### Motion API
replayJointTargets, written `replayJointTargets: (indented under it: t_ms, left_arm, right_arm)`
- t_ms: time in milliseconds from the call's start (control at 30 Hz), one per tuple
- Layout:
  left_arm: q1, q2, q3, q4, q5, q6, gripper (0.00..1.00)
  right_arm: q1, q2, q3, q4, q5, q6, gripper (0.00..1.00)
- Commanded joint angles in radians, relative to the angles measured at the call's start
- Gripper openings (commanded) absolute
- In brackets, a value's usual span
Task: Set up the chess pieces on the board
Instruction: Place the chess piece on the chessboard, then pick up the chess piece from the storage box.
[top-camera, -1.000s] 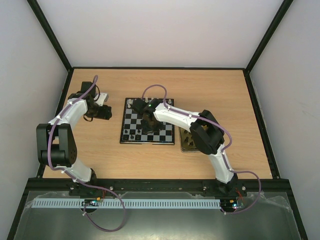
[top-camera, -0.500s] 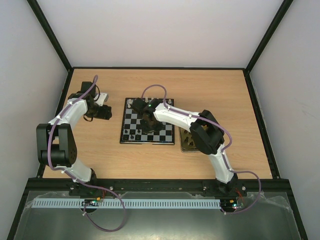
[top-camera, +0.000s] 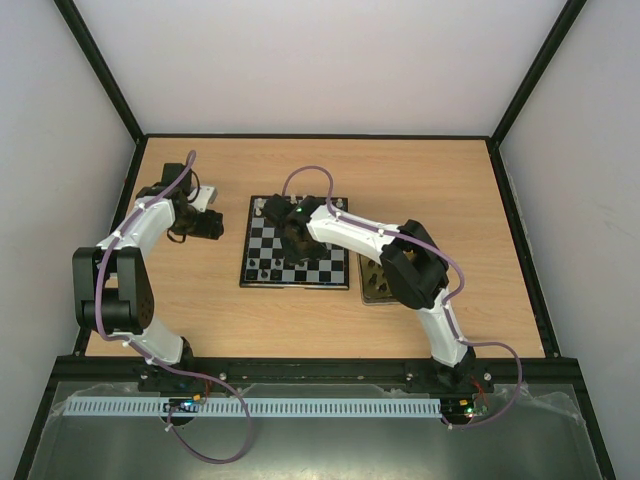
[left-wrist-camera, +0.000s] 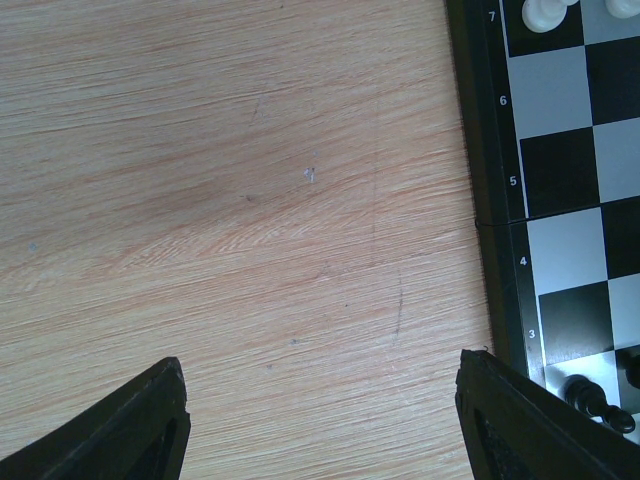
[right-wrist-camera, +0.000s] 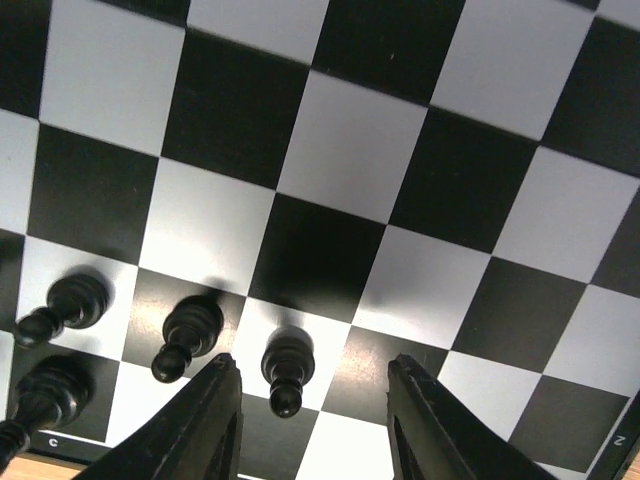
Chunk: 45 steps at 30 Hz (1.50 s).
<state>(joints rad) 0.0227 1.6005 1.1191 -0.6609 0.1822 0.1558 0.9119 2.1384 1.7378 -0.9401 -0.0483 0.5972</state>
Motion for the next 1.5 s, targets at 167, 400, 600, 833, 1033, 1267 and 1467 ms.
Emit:
replayJointTargets:
  t_ms: [167, 400, 600, 833, 1033, 1267, 1467]
  left_arm:
    - [0.000, -0.021, 0.010, -0.009, 0.000, -0.003, 0.74]
    - [0.000, -0.025, 0.010, -0.012, 0.008, -0.004, 0.74]
    - [0.000, -0.021, 0.012, -0.011, 0.017, -0.004, 0.73]
    - [0.000, -0.016, 0.020, -0.017, 0.026, 0.000, 0.73]
    - [0.000, -0.015, 0.019, -0.020, 0.034, 0.002, 0.73]
    - [0.000, -0.010, 0.021, -0.025, 0.033, 0.006, 0.73]
    - [-0.001, -0.004, 0.024, -0.029, 0.039, 0.007, 0.73]
  right_arm:
    - [-0.049, -0.051, 0.075, -0.057, 0.106, -0.001, 0.36]
    - [-0.306, -0.248, -0.079, -0.052, 0.095, -0.026, 0.28]
    - [-0.445, -0.392, -0.316, -0.035, 0.106, -0.031, 0.22]
    - [-0.499, -0.465, -0.522, 0.033, 0.073, -0.003, 0.20]
    - [-0.532, -0.507, -0.612, 0.076, 0.051, 0.012, 0.20]
    - [-0.557, -0.525, -0.656, 0.106, 0.028, 0.018, 0.22]
    - [-0.575, -0.532, -0.690, 0.131, 0.017, 0.013, 0.26]
